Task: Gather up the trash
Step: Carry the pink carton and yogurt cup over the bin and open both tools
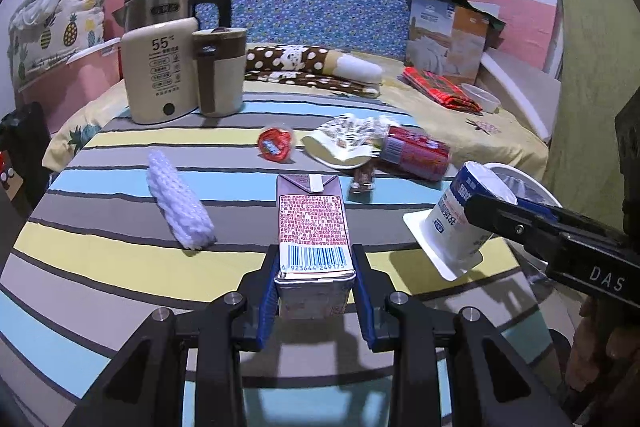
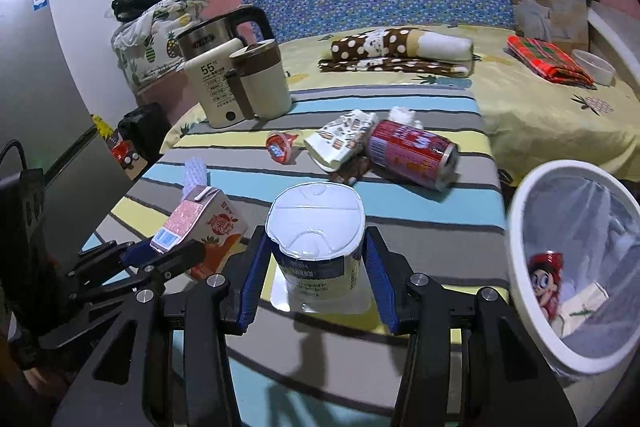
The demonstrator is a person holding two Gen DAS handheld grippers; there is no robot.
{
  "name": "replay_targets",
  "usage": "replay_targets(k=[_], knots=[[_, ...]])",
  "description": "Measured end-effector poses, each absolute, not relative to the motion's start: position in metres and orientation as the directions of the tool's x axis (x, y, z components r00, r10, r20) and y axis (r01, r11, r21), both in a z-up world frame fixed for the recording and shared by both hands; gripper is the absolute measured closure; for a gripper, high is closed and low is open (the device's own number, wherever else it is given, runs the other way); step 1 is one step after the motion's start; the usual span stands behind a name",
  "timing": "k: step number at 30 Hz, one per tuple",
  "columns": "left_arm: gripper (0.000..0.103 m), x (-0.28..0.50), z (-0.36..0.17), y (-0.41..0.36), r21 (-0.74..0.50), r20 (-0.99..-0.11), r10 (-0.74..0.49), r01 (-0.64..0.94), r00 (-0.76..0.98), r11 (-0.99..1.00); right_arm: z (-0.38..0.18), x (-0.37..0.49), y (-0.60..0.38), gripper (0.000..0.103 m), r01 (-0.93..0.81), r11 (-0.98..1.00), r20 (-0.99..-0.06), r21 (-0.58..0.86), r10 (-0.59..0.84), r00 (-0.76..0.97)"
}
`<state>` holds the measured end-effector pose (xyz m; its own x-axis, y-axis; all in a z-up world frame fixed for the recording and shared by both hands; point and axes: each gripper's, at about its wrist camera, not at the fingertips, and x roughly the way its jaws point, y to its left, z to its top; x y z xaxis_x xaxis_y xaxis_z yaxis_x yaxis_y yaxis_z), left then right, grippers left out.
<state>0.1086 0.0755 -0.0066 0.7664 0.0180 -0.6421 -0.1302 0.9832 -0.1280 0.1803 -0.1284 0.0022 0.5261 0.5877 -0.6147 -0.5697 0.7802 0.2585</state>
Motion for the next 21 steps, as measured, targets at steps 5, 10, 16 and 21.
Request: replay_targets(k=[5,10,16,21], knots=[[0.069,0.107,-0.002,0.055,-0.129,-0.638,-0.013,-0.090,0.770,0.988,0.003,0.175,-0.149,0.054,-0.540,0.799,-0.609,0.265,0.573,0.549],[0.069,0.109,0.002,0.032,-0.128,-0.635,-0.047,-0.045,0.771,0.991,0.004,0.173,-0.168,0.054,-0.509,0.818,-0.605,0.266,0.553,0.573],[0.069,0.117,0.008,0.002,-0.126,-0.631,-0.091,0.014,0.770,0.992,0.007,0.174,-0.193,0.054,-0.465,0.844,-0.594,0.267,0.524,0.610],[0.069,0.126,0.014,-0.023,-0.119,-0.624,-0.130,0.071,0.771,0.990,0.007,0.177,-0.219,0.054,-0.415,0.868,-0.586,0.273,0.492,0.644]])
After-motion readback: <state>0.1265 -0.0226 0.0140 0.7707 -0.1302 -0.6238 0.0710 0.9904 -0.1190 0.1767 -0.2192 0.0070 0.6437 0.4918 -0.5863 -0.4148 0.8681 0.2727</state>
